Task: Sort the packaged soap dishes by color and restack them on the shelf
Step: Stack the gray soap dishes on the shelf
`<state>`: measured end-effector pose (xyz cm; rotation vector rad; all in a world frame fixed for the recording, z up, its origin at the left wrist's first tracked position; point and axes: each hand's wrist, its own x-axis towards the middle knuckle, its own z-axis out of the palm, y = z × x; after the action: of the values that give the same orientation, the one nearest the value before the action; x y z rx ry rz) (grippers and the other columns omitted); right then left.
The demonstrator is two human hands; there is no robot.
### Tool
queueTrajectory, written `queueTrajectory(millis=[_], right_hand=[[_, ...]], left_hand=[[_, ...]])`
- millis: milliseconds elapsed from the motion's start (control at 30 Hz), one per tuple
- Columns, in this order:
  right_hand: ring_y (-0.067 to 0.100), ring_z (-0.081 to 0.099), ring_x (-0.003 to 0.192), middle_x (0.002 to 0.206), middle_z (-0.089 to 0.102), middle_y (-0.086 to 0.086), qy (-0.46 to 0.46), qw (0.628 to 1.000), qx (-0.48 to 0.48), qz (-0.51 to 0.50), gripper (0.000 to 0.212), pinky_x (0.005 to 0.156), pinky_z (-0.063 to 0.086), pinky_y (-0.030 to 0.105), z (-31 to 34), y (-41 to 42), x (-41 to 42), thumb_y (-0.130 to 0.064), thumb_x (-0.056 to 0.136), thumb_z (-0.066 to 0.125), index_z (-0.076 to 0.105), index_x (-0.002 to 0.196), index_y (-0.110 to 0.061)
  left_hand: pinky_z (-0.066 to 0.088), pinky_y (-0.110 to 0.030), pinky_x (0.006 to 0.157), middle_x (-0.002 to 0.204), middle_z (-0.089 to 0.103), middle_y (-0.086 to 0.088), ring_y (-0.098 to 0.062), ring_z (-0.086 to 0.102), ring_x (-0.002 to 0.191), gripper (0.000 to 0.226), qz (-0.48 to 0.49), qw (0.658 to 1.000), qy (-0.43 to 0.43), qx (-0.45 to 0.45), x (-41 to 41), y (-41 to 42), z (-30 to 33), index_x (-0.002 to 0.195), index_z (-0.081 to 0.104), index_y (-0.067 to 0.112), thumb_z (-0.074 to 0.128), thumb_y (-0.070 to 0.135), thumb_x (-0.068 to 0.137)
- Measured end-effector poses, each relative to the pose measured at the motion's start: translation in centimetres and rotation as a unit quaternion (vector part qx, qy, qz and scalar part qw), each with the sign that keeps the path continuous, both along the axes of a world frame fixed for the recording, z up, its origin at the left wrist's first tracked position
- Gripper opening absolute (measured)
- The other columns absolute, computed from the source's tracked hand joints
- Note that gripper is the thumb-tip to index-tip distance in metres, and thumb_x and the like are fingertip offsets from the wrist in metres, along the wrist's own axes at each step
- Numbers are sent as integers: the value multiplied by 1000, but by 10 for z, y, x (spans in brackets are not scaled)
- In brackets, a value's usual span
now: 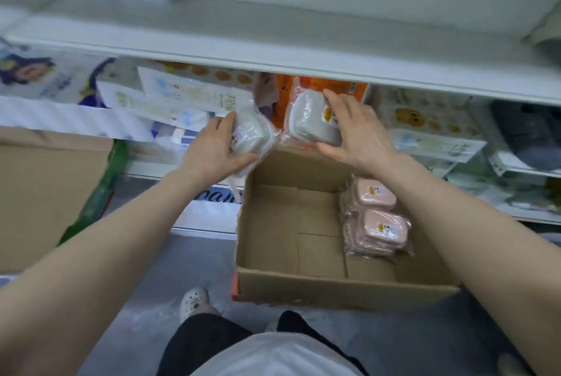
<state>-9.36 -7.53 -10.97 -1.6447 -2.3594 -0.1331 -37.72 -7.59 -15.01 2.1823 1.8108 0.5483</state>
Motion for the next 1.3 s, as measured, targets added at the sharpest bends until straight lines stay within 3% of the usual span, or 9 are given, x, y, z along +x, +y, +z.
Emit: queueTrajectory(millis=[267, 600, 767, 933, 1167, 1300], right_hand=[[39, 52, 110, 129, 50, 17, -9, 992, 111, 56, 90, 98, 39, 48, 71, 73, -90, -53, 74, 66, 34, 147, -12], [38, 55, 103, 121, 53, 17, -11, 990, 138, 27, 93, 90, 43, 47, 111, 186, -217, -64, 70, 49, 35, 147, -13], [38, 54, 103, 123, 53, 14, 8, 991, 135, 18, 83, 87, 40, 43, 125, 237, -267, -54, 73, 66, 37, 142, -18], [35, 55, 103, 123, 55, 11, 25, 992, 120, -4, 77, 87, 38, 41, 137, 272, -300, -51, 74, 72, 39, 135, -17], [34, 56, 102, 122, 57, 11, 7, 989, 149, 1, 76, 89, 41, 42, 148, 307, -331, -53, 75, 71, 41, 135, -18], [34, 56, 102, 122, 56, 9, -17, 988, 157, 3, 75, 90, 38, 42, 158, 326, -349, -53, 76, 68, 42, 137, -19]], left_hand=[[45, -39, 90, 131, 46, -14, -34, 53, 112, 92, 44, 994, 12, 96, -102, 27, 61, 147, 34, 14, 72, 56, 74], [45, -44, 92, 132, 51, -14, -35, 53, 115, 84, 68, 983, 33, 170, -245, 143, 124, 145, 35, 13, 70, 52, 79], [46, -45, 92, 124, 56, -17, -39, 54, 110, 76, 69, 979, 53, 186, -302, 231, 161, 136, 43, 15, 71, 45, 71], [45, -42, 94, 127, 55, -6, -34, 54, 112, 62, 43, 982, 95, 156, -334, 306, 195, 129, 44, 22, 69, 36, 73], [42, -42, 97, 128, 57, -5, -33, 54, 112, 63, -25, 984, 141, 106, -355, 363, 211, 134, 41, 22, 67, 30, 77], [36, -40, 102, 137, 50, -4, -27, 46, 125, 57, -79, 981, 150, 96, -356, 381, 200, 139, 41, 18, 63, 19, 86]])
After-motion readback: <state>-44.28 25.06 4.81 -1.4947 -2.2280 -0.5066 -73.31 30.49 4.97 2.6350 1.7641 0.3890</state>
